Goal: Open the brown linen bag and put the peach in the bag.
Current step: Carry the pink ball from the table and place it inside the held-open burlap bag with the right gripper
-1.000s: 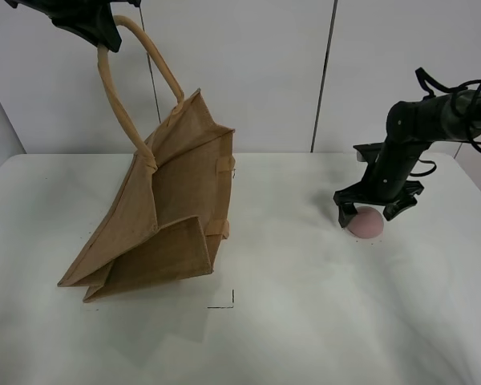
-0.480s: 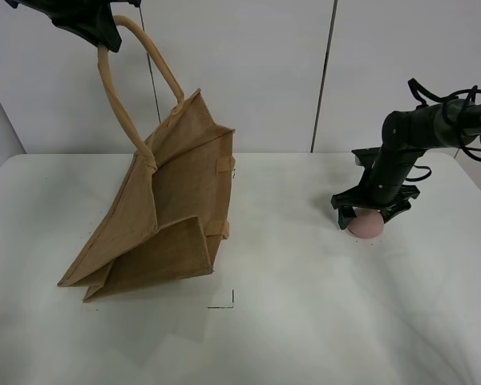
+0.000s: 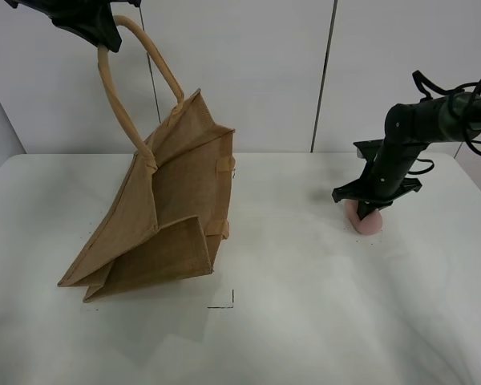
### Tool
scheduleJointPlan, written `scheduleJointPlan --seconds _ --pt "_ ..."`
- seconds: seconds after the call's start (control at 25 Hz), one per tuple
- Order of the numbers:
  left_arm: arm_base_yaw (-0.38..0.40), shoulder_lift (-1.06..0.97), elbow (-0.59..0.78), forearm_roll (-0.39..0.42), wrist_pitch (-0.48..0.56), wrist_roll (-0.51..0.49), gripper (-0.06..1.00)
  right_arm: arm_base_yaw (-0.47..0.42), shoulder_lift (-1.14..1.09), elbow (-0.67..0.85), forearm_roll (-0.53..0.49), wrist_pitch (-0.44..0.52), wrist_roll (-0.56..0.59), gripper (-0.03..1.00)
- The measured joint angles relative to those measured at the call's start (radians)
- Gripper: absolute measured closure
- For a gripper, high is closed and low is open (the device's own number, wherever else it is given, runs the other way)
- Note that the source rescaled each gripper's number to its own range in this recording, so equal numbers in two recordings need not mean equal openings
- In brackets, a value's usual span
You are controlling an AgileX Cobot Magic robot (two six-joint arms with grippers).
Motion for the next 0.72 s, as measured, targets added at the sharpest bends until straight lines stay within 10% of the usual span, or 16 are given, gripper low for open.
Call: scheduleJointPlan --seconds 0.32,0.72 --pt "0.0 0.0 0.0 -0.001 0.0 0.0 0.94 0.017 -0.15 -0.156 0.268 0.089 -0.212 0.97" --pt "0.0 -0.023 0.0 -0.001 0.0 0.001 0.94 0.275 -0.164 -0.265 0.465 0.026 -0.296 0.97"
